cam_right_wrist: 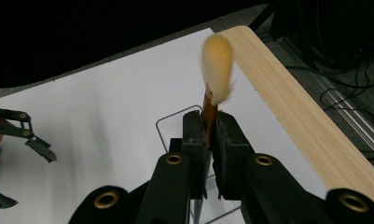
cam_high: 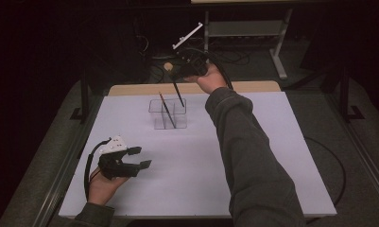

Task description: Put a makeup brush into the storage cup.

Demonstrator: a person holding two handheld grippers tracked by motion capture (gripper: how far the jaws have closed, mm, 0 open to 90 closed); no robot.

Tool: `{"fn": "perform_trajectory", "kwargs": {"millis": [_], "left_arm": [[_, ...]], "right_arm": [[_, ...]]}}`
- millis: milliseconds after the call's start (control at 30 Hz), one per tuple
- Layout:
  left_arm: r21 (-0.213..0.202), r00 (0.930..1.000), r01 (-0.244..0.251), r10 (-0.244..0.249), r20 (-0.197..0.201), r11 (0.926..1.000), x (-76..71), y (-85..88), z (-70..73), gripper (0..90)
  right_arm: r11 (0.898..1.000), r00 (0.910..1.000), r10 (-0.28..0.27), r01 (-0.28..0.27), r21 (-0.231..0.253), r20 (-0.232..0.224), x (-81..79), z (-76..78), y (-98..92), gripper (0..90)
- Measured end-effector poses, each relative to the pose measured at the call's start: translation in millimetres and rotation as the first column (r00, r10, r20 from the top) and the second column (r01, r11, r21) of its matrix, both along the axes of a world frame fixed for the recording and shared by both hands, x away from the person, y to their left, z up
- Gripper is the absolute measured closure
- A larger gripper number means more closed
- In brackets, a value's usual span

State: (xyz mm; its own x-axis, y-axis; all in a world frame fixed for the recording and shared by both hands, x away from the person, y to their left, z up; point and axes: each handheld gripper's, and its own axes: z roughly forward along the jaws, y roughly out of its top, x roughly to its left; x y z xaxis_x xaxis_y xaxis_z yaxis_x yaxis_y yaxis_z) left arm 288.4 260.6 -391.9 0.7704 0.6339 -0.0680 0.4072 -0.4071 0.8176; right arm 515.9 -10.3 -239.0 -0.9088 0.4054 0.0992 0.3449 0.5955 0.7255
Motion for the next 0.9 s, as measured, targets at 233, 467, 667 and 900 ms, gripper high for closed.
{"fn": "perform_trajectory", "kwargs": {"millis": [233,467,667,900], "left_arm": [[-0.004,1.0,-0.002,0.002,0.001,1.0,-0.2,0.0,0.3,32.7],[-0.003,1.0,-0.002,0.002,0.004,1.0,-0.1,1.3,0.9,32.7],[-0.005,1.0,-0.008,0.008,0.0,1.0,-0.5,2.2,1.3,32.7],[-0.004,1.0,-0.005,0.005,-0.001,1.0,-0.3,2.6,1.4,32.7]], "right_arm": [[1.0,0.9999,-0.014,0.014,-0.003,-0.003,3.9,-5.3,3.1,83.1],[0.999,0.9995,-0.032,0.032,-0.006,0.0,7.2,-10.2,5.7,83.1],[0.999,0.9993,-0.037,0.037,-0.012,0.006,9.9,-13.7,7.8,83.1],[0.999,0.9987,-0.051,0.051,-0.013,0.009,13.0,-18.7,8.1,83.0]]}}
